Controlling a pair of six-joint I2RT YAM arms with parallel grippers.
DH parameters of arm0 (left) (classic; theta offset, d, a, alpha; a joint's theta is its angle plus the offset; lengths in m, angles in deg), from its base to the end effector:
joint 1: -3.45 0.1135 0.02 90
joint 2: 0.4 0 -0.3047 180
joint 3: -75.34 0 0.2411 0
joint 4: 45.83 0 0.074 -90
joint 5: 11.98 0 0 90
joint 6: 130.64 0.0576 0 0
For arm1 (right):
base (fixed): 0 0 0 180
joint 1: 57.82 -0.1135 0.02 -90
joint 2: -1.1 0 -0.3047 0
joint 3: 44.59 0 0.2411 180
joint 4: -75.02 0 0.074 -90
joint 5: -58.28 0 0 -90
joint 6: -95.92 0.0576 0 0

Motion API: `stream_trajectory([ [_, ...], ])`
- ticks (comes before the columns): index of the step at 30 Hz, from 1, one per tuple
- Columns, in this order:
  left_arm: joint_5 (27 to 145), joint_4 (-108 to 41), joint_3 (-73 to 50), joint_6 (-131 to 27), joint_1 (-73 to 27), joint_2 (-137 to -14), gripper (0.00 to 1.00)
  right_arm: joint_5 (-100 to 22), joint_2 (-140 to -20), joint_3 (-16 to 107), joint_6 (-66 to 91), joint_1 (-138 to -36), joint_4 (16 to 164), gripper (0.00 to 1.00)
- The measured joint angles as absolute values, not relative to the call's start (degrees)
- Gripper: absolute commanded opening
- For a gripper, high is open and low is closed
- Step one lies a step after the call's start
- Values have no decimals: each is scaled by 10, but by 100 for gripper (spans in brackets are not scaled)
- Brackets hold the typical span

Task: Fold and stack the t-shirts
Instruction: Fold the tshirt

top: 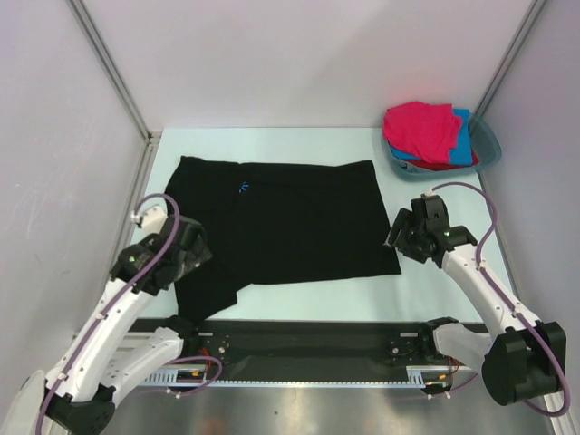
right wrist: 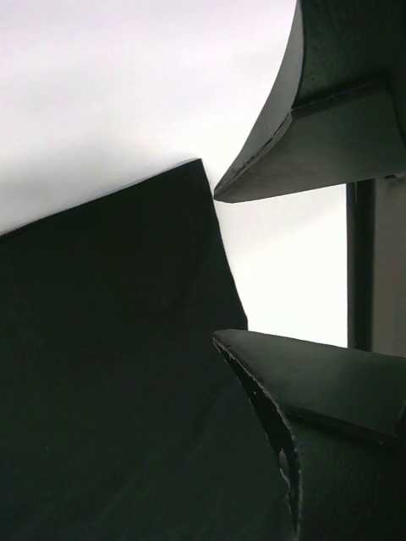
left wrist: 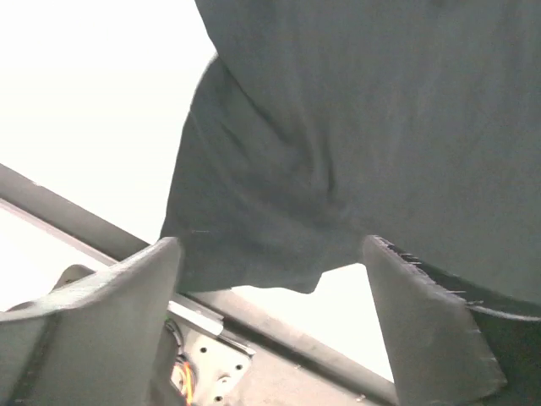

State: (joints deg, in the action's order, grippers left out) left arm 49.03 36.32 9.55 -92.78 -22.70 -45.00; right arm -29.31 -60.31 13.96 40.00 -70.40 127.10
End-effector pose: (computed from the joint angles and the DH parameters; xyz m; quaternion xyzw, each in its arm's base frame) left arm 0.0915 -0.0138 0.3058 -0.2719 0.8991 0.0347 0.3412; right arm 0.1865 0.0391 0.2613 0.1840 0.9354 0.1008 0.2845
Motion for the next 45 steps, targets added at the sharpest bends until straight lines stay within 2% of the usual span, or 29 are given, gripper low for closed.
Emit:
stream_trajectory([
  [6,410,419,-12,-943,-227,-488,100,-302,-601,141,392,-704,1264,68],
  [13,423,440,16,-943,-222,-461,100,-312,-607,150,378,-704,1246,68],
  [17,438,438,26,-919,-186,-448,100,-320,-608,153,372,-705,1237,68],
  [25,472,389,26,-837,-156,-652,100,-326,-628,171,366,-706,1225,68],
  [32,518,377,63,-813,-134,-683,95,-326,-632,185,359,-706,1214,68],
  [34,525,398,63,-822,-131,-692,98,-326,-632,185,359,-706,1213,68],
  [39,582,424,78,-848,-124,-676,99,-328,-632,185,359,-706,1212,69],
  [45,668,400,198,-899,-123,-549,94,-333,-632,185,359,-706,1208,69],
])
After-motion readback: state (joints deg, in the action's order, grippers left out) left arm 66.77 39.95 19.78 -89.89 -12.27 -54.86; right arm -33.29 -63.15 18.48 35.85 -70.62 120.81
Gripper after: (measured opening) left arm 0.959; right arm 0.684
